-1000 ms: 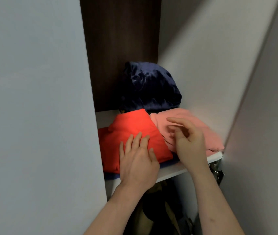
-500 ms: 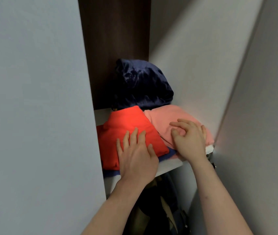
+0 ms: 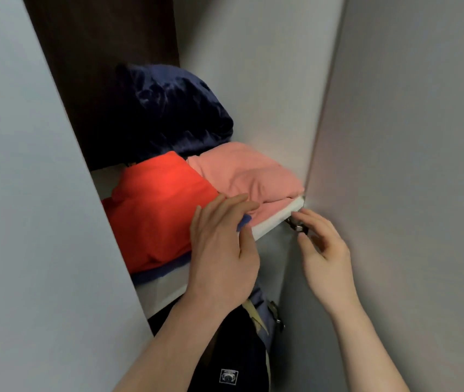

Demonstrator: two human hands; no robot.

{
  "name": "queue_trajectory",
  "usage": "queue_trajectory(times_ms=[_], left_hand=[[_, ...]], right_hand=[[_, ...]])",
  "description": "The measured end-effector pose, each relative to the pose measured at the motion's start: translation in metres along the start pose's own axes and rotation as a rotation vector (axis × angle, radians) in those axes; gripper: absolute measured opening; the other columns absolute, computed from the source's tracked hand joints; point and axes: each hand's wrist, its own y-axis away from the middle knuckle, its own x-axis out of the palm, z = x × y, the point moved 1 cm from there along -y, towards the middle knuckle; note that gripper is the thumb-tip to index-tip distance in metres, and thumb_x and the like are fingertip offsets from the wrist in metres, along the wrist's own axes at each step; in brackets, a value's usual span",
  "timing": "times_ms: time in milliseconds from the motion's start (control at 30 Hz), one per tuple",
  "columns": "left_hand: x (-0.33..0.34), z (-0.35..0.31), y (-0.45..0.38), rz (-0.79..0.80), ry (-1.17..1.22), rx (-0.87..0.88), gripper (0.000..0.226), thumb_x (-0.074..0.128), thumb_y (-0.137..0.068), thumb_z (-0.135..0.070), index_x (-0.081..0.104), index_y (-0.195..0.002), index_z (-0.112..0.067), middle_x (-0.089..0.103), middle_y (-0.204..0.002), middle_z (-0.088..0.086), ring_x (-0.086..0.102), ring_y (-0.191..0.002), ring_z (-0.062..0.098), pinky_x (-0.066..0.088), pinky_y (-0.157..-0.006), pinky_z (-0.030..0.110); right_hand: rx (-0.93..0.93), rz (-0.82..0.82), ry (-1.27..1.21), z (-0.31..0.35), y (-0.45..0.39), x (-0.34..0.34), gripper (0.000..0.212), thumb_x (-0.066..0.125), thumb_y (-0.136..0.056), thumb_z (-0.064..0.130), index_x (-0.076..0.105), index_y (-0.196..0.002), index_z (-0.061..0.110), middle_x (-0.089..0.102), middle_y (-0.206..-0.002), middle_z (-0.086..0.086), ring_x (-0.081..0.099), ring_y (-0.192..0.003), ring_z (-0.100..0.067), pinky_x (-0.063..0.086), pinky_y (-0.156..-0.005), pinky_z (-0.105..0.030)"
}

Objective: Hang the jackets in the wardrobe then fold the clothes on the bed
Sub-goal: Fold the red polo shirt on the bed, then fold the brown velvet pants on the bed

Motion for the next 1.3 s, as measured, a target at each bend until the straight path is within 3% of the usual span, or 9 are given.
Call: queue_trajectory(times_ms=[67, 167, 333, 467, 667, 767, 867, 1067, 1300], left_hand=[[0.004, -0.006, 0.000, 0.019, 0.071, 0.038, 0.038, 0.051, -0.089, -0.012, 0.065, -0.121, -0.028, 0.063, -0.125, -0.015, 0.049, -0.132, 0.018, 0.031, -0.115, 0.054], [0.010, -0.011, 0.002, 0.089, 0.163, 0.083, 0.040, 0.051, -0.086, -0.012, 0.067, -0.119, -0.029, 0.062, -0.127, -0.018, 0.049, -0.128, 0.013, 0.035, -0.112, 0.047], [0.015, -0.020, 0.016, 0.216, 0.313, 0.082, 0.044, 0.048, -0.082, -0.015, 0.068, -0.119, -0.028, 0.064, -0.126, -0.018, 0.051, -0.124, 0.007, 0.038, -0.113, 0.039], [0.017, -0.024, 0.042, 0.366, 0.408, 0.086, 0.042, 0.049, -0.084, -0.017, 0.069, -0.120, -0.028, 0.064, -0.130, -0.016, 0.051, -0.128, 0.009, 0.034, -0.113, 0.029], [0.008, -0.049, 0.106, 0.553, 0.464, 0.153, 0.040, 0.057, -0.092, -0.004, 0.066, -0.120, -0.032, 0.061, -0.130, -0.018, 0.046, -0.126, 0.007, 0.027, -0.103, 0.016], [-0.005, -0.066, 0.135, 0.650, 0.479, 0.239, 0.040, 0.056, -0.095, -0.005, 0.065, -0.122, -0.034, 0.057, -0.128, -0.023, 0.043, -0.125, 0.002, 0.023, -0.100, 0.006], [-0.017, -0.081, 0.160, 0.734, 0.488, 0.301, 0.040, 0.054, -0.097, -0.006, 0.063, -0.124, -0.034, 0.055, -0.128, -0.026, 0.040, -0.121, -0.005, 0.016, -0.096, -0.007], [-0.040, -0.108, 0.222, 0.940, 0.497, 0.508, 0.041, 0.053, -0.099, -0.008, 0.059, -0.130, -0.034, 0.050, -0.135, -0.026, 0.037, -0.123, -0.010, 0.016, -0.095, -0.007], [-0.056, -0.130, 0.273, 1.161, 0.555, 0.683, 0.040, 0.051, -0.101, -0.015, 0.054, -0.134, -0.039, 0.049, -0.135, -0.028, 0.043, -0.128, -0.002, 0.032, -0.096, 0.001]], right_hand=[[0.032, -0.021, 0.020, -0.001, 0.016, -0.012, 0.051, 0.055, -0.093, -0.010, 0.071, -0.122, 0.028, 0.062, -0.135, 0.016, 0.056, -0.131, -0.006, 0.043, -0.115, -0.036], [0.091, -0.035, 0.035, 0.010, 0.042, -0.024, 0.051, 0.056, -0.095, -0.008, 0.070, -0.120, 0.035, 0.063, -0.130, 0.023, 0.061, -0.122, -0.004, 0.047, -0.106, -0.022], [0.179, -0.122, 0.088, 0.031, 0.099, -0.040, 0.047, 0.056, -0.098, -0.003, 0.067, -0.120, 0.037, 0.064, -0.131, 0.018, 0.062, -0.117, -0.001, 0.046, -0.091, -0.008], [0.262, -0.212, 0.135, 0.054, 0.158, -0.050, 0.045, 0.057, -0.099, 0.001, 0.065, -0.123, 0.038, 0.063, -0.132, 0.018, 0.061, -0.118, 0.002, 0.049, -0.093, -0.014], [0.359, -0.336, 0.234, 0.100, 0.244, -0.074, 0.043, 0.059, -0.099, 0.004, 0.065, -0.125, 0.038, 0.062, -0.130, 0.013, 0.060, -0.118, 0.001, 0.052, -0.091, -0.026], [0.389, -0.409, 0.269, 0.124, 0.285, -0.092, 0.043, 0.059, -0.098, 0.005, 0.065, -0.125, 0.038, 0.063, -0.130, 0.015, 0.060, -0.117, 0.003, 0.053, -0.093, -0.020], [0.414, -0.493, 0.319, 0.142, 0.328, -0.111, 0.044, 0.058, -0.099, 0.004, 0.065, -0.126, 0.038, 0.064, -0.127, 0.016, 0.059, -0.116, 0.007, 0.049, -0.086, -0.010], [0.559, -0.595, 0.391, 0.180, 0.421, -0.127, 0.041, 0.058, -0.101, 0.014, 0.061, -0.125, 0.048, 0.058, -0.125, 0.026, 0.056, -0.112, 0.012, 0.047, -0.079, -0.006], [0.660, -0.717, 0.495, 0.242, 0.502, -0.137, 0.040, 0.057, -0.102, 0.024, 0.056, -0.127, 0.055, 0.053, -0.131, 0.034, 0.051, -0.118, 0.016, 0.049, -0.098, -0.021]])
